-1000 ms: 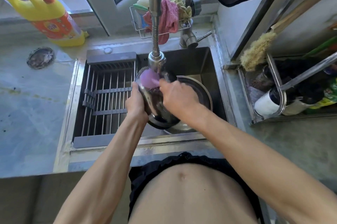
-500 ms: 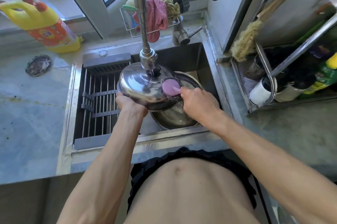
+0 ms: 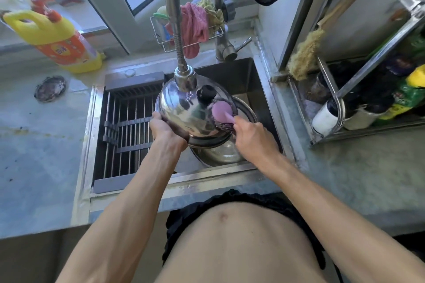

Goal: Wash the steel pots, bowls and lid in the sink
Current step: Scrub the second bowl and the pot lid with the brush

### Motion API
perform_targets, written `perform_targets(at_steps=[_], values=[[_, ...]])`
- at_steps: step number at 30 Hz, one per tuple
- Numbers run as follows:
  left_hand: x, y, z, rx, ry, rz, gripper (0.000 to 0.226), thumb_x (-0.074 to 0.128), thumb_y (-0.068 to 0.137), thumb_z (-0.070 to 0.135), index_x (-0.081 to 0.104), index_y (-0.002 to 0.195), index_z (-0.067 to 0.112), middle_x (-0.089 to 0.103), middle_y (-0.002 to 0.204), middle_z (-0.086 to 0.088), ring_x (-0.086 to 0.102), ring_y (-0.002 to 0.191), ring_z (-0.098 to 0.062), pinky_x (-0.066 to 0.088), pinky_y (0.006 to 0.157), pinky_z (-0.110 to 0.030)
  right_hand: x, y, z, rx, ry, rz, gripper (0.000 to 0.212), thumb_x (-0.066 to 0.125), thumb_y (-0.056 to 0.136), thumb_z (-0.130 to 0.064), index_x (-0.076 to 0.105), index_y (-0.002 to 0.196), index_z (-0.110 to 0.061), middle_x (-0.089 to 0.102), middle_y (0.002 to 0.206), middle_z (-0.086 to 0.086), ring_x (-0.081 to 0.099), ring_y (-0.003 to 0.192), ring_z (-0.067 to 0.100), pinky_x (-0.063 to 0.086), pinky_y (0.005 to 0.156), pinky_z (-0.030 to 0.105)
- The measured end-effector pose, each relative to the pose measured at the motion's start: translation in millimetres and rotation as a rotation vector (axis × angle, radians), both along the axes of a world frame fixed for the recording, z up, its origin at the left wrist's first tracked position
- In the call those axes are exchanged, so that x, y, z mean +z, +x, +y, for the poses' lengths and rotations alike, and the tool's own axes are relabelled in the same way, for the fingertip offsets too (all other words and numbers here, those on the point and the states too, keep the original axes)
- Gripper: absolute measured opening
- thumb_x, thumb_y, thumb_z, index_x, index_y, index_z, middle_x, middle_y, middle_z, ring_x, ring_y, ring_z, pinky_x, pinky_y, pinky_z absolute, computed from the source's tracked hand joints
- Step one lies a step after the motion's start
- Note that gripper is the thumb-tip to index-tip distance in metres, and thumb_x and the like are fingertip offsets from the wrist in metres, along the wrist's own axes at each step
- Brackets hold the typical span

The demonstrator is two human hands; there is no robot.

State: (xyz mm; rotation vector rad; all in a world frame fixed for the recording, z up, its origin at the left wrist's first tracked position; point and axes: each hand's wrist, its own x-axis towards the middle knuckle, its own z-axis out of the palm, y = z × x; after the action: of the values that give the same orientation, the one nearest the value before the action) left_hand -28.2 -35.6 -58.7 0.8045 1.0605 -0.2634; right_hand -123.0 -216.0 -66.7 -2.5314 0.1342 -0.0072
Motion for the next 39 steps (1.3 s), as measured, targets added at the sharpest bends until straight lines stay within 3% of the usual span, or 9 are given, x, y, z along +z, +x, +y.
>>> perform_targets(at_steps=[3, 7, 14, 18, 22, 24, 28, 32, 39], values=[[-4.5, -1.5, 6.5, -0.012, 0.008, -0.017, 0.05, 0.05, 0.099, 0.058, 0.074, 0.111, 0.016, 0.077, 0.101, -0.014, 0.07, 0.092, -0.035, 0.059, 0.089, -0.052, -13.9, 10.8, -18.1, -0.189, 0.005, 0.155, 0.035, 0.041, 0.1, -0.014, 0.06, 0.13, -0.019, 0.07, 0.096, 0.016, 0.066, 0.086, 0.039, 0.041, 0.061, 0.034], [-10.7, 5.1, 16.8, -0.064, -0.001, -0.103, 0.056, 0.043, 0.101, 0.061, 0.076, 0.114, 0.018, 0.076, 0.107, -0.015, 0.069, 0.104, -0.037, 0.054, 0.095, -0.056, -13.9, 23.2, -14.2, -0.142, 0.069, 0.111, 0.033, 0.042, 0.101, -0.021, 0.063, 0.126, -0.019, 0.07, 0.094, 0.016, 0.064, 0.086, 0.039, 0.04, 0.061, 0.033], [-15.8, -2.3, 23.7, -0.3, 0.161, -0.223, 0.061, 0.04, 0.103, 0.059, 0.07, 0.129, 0.012, 0.073, 0.122, -0.016, 0.07, 0.114, -0.037, 0.049, 0.107, -0.058, -15.0, 90.8, -33.9, -0.227, 0.116, 0.284, 0.021, 0.045, 0.1, -0.021, 0.065, 0.099, -0.014, 0.065, 0.094, 0.014, 0.061, 0.084, 0.032, 0.041, 0.067, 0.031], [-8.4, -0.2, 26.1, -0.469, 0.369, -0.299, 0.068, 0.037, 0.103, 0.06, 0.07, 0.119, 0.002, 0.074, 0.113, -0.022, 0.073, 0.105, -0.039, 0.054, 0.101, -0.055, 1.4, 111.5, -25.2, -0.16, 0.144, 0.231, 0.024, 0.043, 0.101, -0.021, 0.062, 0.09, -0.014, 0.062, 0.087, 0.009, 0.061, 0.08, 0.029, 0.044, 0.065, 0.032], [-19.1, 3.3, 29.1, -0.556, 0.528, -0.263, 0.085, 0.056, 0.069, 0.082, 0.072, 0.106, 0.007, 0.072, 0.112, -0.028, 0.071, 0.102, -0.046, 0.055, 0.099, -0.058, 17.9, 113.0, -3.6, -0.022, 0.089, 0.134, 0.026, 0.039, 0.101, -0.028, 0.062, 0.1, -0.016, 0.065, 0.089, 0.009, 0.063, 0.077, 0.03, 0.054, 0.066, 0.043], [-23.7, 4.7, 25.8, -0.574, 0.566, -0.224, 0.076, 0.058, 0.064, 0.083, 0.072, 0.091, 0.013, 0.076, 0.098, -0.021, 0.074, 0.095, -0.043, 0.057, 0.096, -0.056, 21.6, 102.8, 8.0, 0.056, 0.035, 0.096, 0.027, 0.038, 0.102, -0.028, 0.062, 0.107, -0.014, 0.067, 0.092, 0.013, 0.063, 0.08, 0.035, 0.052, 0.065, 0.043], [-21.3, 8.9, 6.7, -0.626, 0.596, -0.182, 0.054, 0.053, 0.091, 0.064, 0.065, 0.074, 0.015, 0.065, 0.071, -0.006, 0.062, 0.064, -0.025, 0.051, 0.066, -0.038, 31.7, 75.4, 26.9, 0.211, -0.116, 0.089, 0.028, 0.039, 0.101, -0.022, 0.058, 0.121, -0.017, 0.066, 0.098, 0.02, 0.064, 0.088, 0.042, 0.044, 0.063, 0.041], [-28.0, 15.2, -1.5, -0.645, 0.551, -0.218, 0.045, 0.051, 0.096, 0.051, 0.074, 0.093, 0.012, 0.071, 0.083, -0.013, 0.063, 0.077, -0.03, 0.045, 0.071, -0.043, 44.4, 60.3, 32.0, 0.301, -0.264, 0.101, 0.039, 0.035, 0.102, -0.018, 0.051, 0.138, -0.021, 0.068, 0.099, 0.016, 0.068, 0.089, 0.038, 0.039, 0.061, 0.037], [-29.1, 10.2, 5.7, -0.748, 0.883, -0.377, 0.066, 0.054, 0.091, 0.072, 0.052, 0.057, 0.015, 0.046, 0.054, -0.001, 0.043, 0.058, -0.019, 0.035, 0.063, -0.034, 66.9, 107.3, 4.9, 0.13, -0.272, 0.302, 0.029, 0.046, 0.093, -0.013, 0.06, 0.118, -0.011, 0.061, 0.095, 0.008, 0.064, 0.088, 0.032, 0.042, 0.067, 0.037]])
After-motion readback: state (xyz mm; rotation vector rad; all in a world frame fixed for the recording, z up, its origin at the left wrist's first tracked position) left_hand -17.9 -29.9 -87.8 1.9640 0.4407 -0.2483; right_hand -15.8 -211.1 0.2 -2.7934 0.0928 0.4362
